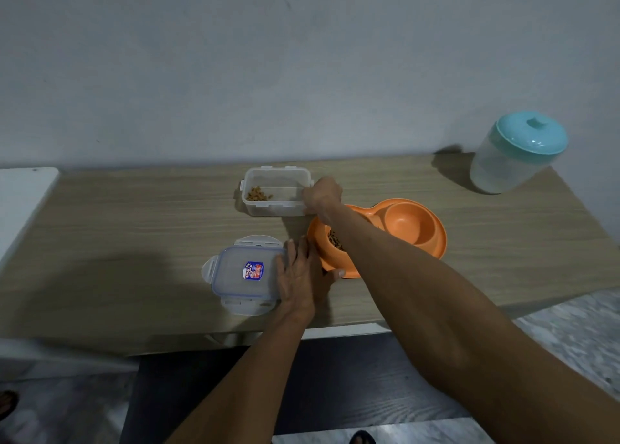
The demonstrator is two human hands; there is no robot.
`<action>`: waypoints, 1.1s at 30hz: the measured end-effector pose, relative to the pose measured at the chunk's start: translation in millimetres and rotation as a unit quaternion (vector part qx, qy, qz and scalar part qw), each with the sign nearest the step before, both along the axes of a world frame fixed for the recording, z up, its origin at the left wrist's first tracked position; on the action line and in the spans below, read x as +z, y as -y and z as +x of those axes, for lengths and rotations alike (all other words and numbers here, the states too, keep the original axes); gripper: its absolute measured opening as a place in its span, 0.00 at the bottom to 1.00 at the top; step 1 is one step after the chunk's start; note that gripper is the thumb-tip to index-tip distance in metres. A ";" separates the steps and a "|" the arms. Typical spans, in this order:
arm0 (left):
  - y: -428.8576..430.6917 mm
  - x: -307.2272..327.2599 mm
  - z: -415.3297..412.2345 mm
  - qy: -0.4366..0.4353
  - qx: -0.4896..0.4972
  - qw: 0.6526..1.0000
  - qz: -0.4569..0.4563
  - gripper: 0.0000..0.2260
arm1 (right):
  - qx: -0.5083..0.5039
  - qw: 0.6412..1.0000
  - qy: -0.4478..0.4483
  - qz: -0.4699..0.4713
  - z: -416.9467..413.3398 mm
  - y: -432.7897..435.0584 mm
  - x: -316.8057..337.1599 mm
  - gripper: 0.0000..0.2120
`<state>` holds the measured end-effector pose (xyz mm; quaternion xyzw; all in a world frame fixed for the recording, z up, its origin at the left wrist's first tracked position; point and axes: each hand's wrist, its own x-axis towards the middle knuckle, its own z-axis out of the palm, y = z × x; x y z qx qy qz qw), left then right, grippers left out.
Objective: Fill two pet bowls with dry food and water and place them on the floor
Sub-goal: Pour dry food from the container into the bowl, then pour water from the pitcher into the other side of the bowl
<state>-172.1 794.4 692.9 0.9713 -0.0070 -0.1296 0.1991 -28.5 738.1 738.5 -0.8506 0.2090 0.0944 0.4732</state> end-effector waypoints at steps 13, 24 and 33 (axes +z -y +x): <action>0.9 4.4 1.2 0.059 -0.010 0.998 0.032 0.30 | -0.036 0.997 0.056 -0.028 -39.7 80.7 37.3 0.12; 35.0 37.1 -3.3 0.085 -0.059 0.992 0.065 0.39 | -0.187 0.977 0.097 -0.015 -100.3 196.6 58.4 0.10; 104.5 43.8 5.0 0.079 -0.065 0.991 0.084 0.42 | -0.240 0.965 0.106 0.016 -89.4 304.2 54.6 0.12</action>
